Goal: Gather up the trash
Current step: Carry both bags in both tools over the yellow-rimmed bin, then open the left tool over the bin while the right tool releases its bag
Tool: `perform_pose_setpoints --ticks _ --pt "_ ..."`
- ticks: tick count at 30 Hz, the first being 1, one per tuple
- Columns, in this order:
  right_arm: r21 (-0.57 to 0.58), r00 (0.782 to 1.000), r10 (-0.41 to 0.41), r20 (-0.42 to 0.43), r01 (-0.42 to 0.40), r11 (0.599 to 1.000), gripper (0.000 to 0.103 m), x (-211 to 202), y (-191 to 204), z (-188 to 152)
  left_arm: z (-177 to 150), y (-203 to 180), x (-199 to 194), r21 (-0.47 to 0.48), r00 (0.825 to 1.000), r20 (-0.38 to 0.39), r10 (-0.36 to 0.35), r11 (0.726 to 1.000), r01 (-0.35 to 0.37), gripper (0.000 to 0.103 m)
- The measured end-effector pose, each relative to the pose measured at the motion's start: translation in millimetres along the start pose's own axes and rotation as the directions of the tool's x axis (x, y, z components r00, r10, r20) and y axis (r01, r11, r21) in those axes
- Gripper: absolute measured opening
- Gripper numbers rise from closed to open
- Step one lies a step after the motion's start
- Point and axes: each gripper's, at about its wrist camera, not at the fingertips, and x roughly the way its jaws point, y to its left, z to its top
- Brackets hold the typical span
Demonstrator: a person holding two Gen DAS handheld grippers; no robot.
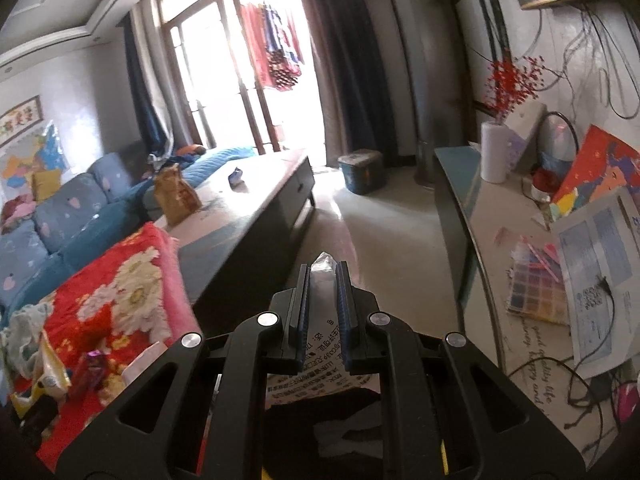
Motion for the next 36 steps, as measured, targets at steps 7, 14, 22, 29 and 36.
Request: perform_pose_setpoints --ticks 7,14,22,29,36 --pt "0.009 0.998 -0.061 -0.029 0.062 0.998 0.008 11 -20 -12 -5 -20 25 0.044 0.999 -0.04 -0.037 0.998 0.039 0.038" --pt "0.012 0.994 -0.102 -0.047 0.102 0.995 0.008 21 -34 -20 -18 -35 45 0.067 0.994 -0.089 -0.067 0.995 0.073 0.038" --pt "-0.02 0.984 -0.171 -0.046 0.17 0.985 0.008 30 -41 -29 -34 -52 62 0.094 0.985 -0.141 -0.095 0.99 0.109 0.038" --pt "-0.045 0.973 -0.227 -0.046 0.225 0.973 0.008 40 -46 -39 -42 -62 79 0.108 0.975 -0.191 -0.113 0.985 0.135 0.039" --pt "-0.068 0.961 -0.272 -0.055 0.268 0.961 0.008 49 -50 -48 -49 -73 102 0.12 0.965 -0.229 -0.127 0.98 0.157 0.039"
